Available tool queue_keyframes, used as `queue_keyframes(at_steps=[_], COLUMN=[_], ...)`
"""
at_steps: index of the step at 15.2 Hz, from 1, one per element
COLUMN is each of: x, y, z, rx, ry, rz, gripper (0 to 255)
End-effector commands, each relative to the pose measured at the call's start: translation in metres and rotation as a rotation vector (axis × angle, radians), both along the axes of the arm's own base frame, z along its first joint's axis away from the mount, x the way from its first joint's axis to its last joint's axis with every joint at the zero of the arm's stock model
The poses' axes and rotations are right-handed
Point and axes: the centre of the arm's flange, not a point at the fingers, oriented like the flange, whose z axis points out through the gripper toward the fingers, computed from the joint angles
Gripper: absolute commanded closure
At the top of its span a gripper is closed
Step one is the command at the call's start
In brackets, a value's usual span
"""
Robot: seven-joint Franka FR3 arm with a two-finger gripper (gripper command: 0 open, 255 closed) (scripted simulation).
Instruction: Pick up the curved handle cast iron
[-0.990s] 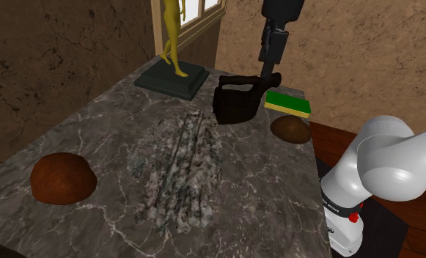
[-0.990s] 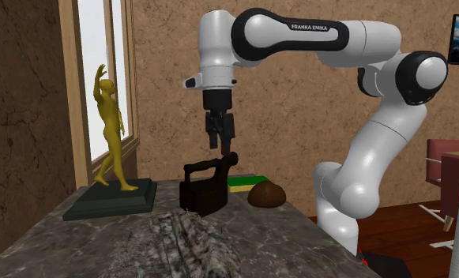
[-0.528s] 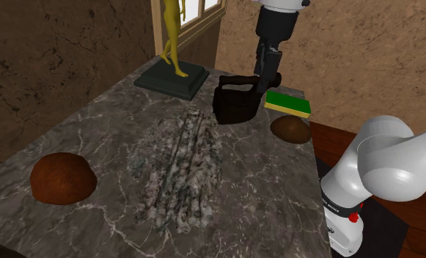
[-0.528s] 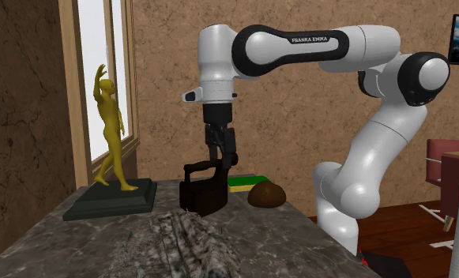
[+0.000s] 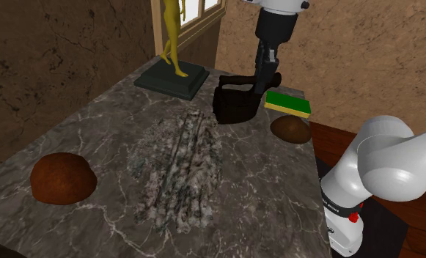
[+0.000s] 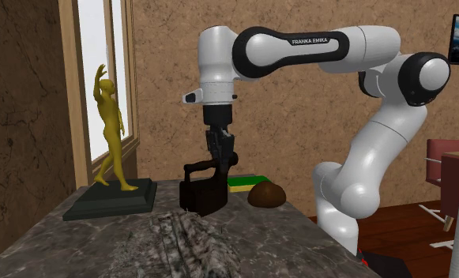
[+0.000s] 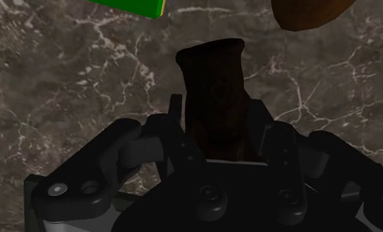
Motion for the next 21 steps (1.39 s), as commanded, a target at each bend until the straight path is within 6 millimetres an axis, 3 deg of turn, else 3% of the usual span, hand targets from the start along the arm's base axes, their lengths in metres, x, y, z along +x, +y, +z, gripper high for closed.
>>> queue_keyframes(at_steps=[1, 4, 19, 21], x=[0.0, 0.0, 0.0, 0.0], y=[0.0, 0.0, 0.0, 0.0], z=[-0.001, -0.001, 0.078, 0.079], rx=[-0.001, -0.001, -0.001, -0.001], ry=[0.002, 0.002, 0.002, 0.002], rz=[0.0, 0.0, 0.0, 0.0], gripper=[255, 255, 255, 255])
